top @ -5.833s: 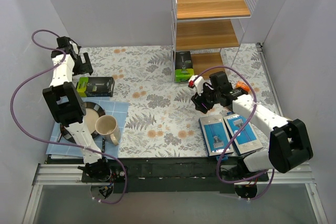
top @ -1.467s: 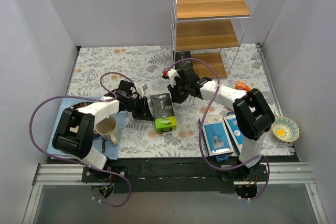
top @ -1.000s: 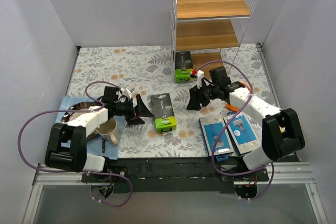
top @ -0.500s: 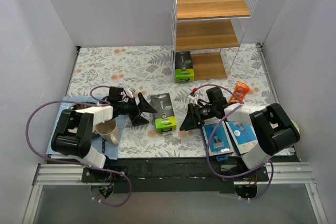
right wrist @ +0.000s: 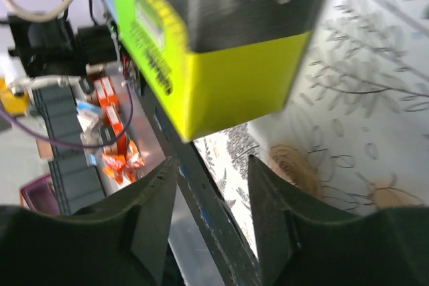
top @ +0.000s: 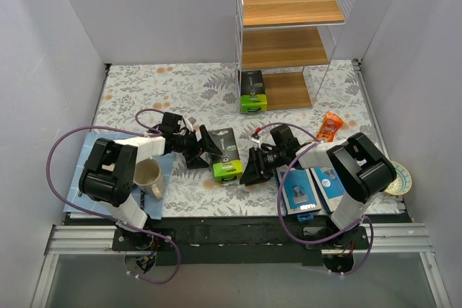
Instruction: Place and organize the shaving razors onto the shelf
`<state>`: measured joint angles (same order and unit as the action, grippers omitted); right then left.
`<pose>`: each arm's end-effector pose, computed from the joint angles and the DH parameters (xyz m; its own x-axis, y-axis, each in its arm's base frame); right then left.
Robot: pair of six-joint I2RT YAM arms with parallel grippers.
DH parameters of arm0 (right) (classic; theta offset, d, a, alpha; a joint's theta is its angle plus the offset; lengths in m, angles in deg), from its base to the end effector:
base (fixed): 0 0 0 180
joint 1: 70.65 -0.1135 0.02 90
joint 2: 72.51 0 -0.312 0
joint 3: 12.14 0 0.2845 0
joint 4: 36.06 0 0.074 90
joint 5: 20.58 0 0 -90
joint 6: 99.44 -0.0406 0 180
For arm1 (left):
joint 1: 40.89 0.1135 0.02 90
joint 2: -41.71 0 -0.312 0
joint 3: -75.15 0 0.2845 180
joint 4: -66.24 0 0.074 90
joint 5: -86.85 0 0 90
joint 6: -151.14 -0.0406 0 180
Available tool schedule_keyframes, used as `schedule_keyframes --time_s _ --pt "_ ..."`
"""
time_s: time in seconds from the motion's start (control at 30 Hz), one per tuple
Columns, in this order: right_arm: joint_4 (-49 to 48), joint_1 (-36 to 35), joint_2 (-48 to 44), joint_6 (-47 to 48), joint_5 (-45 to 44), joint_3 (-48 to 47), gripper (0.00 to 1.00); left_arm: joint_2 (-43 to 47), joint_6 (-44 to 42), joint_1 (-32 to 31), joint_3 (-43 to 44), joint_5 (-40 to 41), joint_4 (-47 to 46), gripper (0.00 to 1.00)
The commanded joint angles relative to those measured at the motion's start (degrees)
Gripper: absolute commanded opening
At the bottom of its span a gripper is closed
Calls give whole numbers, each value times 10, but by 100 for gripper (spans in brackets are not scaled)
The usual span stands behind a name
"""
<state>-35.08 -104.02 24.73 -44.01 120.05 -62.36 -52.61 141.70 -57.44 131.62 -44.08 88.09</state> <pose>0.2500 0.2022 0.1407 -0.9541 -0.1974 -0.2250 -0.2909 0.4339 0.8527 0.3001 -0.1169 0.1597 -0.6606 -0.5812 0.4752 -0.7292 0.3459 -0.5905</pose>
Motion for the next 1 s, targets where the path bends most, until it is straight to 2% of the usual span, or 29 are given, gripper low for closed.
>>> schedule_keyframes --time_s 0.0,0.17,0.3,0.37,0.6,0.73,0.97 --pt "6 -2 15 -69 -54 -28 52 -1 0 -14 24 8 11 83" --pt "-8 -10 24 -95 -83 -49 44 -7 11 -36 22 -12 4 78" --pt "11 -5 22 -96 -88 -54 43 -11 27 -54 17 -37 -5 67" --pt "29 2 10 -84 -99 -57 44 -11 31 -59 16 -44 -5 65" --pt "42 52 -7 -49 -115 -59 45 -6 46 -85 16 -53 -28 69" --pt "55 53 -18 -45 -103 -43 49 -9 50 -88 21 -61 -39 71" --pt "-1 53 -27 -63 -106 -9 48 -9 36 -88 20 -42 -32 72"
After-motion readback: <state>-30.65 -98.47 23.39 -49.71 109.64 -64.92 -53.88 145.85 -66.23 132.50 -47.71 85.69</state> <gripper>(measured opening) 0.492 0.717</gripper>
